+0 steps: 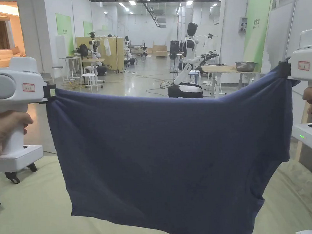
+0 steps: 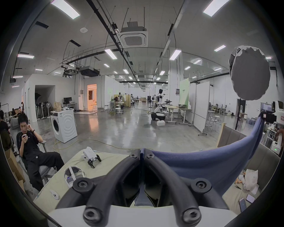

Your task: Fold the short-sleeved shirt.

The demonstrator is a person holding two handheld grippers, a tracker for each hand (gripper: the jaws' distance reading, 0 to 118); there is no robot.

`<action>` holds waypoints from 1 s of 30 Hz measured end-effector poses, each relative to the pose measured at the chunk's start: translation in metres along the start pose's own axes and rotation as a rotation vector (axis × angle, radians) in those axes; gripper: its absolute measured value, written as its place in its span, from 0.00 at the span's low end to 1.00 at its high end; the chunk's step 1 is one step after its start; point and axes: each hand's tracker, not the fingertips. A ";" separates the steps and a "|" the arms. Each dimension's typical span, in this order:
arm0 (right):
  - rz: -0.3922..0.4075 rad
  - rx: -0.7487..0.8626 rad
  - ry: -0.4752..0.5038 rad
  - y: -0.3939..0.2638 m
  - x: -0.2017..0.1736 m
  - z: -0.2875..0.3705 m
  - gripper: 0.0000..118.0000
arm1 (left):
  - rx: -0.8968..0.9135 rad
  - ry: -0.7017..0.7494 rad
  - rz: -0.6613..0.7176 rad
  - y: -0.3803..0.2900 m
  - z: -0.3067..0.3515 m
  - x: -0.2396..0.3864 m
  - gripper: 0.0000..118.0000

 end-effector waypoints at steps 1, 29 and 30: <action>0.005 -0.008 0.008 -0.008 -0.002 0.002 0.00 | -0.014 -0.003 -0.004 -0.001 0.004 0.008 0.00; 0.013 -0.327 0.097 -0.252 -0.038 0.268 0.00 | -0.208 -0.072 0.118 -0.256 0.215 -0.025 0.00; -0.003 -0.348 0.106 -0.259 -0.040 0.273 0.00 | -0.231 -0.068 0.119 -0.264 0.219 -0.025 0.00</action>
